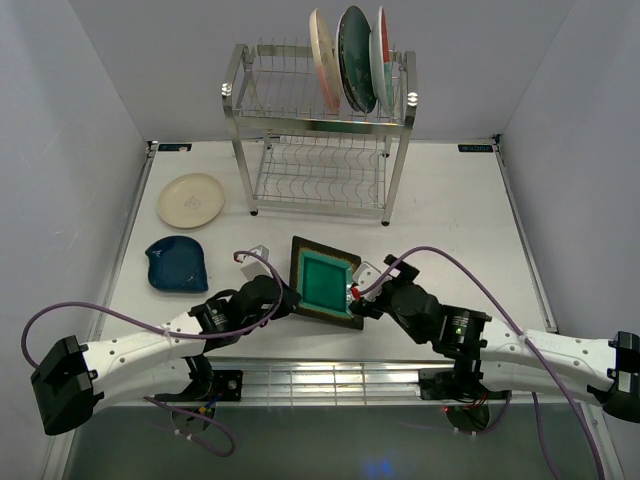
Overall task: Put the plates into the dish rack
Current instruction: Pick up the plate at the center of the board.
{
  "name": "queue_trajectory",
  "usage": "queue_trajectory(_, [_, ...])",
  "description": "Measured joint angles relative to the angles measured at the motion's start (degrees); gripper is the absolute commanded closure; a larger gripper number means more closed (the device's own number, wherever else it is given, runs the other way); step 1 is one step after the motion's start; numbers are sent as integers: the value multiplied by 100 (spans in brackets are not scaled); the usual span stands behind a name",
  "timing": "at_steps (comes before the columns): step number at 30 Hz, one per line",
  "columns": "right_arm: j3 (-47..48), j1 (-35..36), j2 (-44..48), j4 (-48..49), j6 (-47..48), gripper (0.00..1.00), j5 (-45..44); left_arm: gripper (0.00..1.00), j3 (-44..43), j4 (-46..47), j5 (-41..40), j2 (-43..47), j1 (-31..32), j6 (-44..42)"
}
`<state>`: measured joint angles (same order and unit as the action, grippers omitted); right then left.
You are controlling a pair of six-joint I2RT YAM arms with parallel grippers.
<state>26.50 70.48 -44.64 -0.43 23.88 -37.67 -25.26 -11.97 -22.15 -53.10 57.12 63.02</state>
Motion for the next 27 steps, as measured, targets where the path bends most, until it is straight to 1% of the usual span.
queue_trajectory(5, [162,-37,-234,96,-101,2,-297,100,-162,-354,-133,118,0,-304])
queue_trajectory(9, [278,-149,-273,190,-155,10,-455,100,-208,-715,-221,535,0,-568])
queue_trajectory(14, [439,-317,-450,236,-286,10,-586,100,-352,-1213,-275,962,0,-859])
queue_trajectory(19, [557,-732,-568,234,-557,10,-678,100,-533,-1526,-286,997,0,-1080])
queue_trajectory(27, [704,-1687,-442,258,-868,10,-162,100,-931,-1982,-245,1034,0,-1528])
